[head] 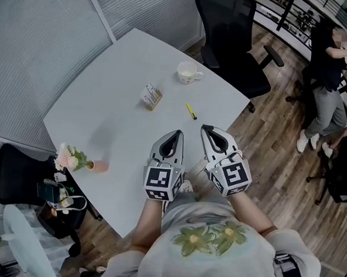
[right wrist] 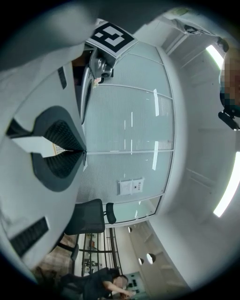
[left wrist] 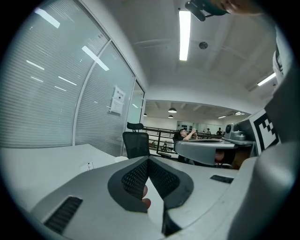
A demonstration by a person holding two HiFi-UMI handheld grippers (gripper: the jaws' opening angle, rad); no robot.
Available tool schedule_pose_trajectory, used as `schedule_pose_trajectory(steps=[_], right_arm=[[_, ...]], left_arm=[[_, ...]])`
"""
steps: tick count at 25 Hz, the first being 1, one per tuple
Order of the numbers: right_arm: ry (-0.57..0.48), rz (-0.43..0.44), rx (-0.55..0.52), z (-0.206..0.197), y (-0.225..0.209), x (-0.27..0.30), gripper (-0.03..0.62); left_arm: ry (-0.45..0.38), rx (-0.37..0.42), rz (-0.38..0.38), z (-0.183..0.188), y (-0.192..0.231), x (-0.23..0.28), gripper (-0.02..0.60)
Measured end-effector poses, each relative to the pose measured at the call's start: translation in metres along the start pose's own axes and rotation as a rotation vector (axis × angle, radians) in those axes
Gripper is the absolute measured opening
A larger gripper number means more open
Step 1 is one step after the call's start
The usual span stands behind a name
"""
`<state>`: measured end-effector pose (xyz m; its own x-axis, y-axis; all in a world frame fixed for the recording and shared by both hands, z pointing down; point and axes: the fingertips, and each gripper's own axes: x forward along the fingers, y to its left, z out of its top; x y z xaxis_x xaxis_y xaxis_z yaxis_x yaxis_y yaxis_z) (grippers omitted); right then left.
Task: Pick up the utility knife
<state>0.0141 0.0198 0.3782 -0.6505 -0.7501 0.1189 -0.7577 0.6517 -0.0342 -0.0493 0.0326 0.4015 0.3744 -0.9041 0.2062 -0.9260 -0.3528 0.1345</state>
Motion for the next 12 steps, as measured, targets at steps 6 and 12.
schedule_pose_trajectory(steps=[6,12], right_arm=[[0.007,-0.05,-0.004,-0.001,-0.005,0.024,0.021],[-0.011,-0.093,-0.016,0.006,-0.019,0.041,0.155]], left_arm=[[0.017,-0.011,-0.037,-0.004,0.02,0.014,0.0],[0.018,-0.018,-0.054,-0.005,0.031,0.027,0.0]])
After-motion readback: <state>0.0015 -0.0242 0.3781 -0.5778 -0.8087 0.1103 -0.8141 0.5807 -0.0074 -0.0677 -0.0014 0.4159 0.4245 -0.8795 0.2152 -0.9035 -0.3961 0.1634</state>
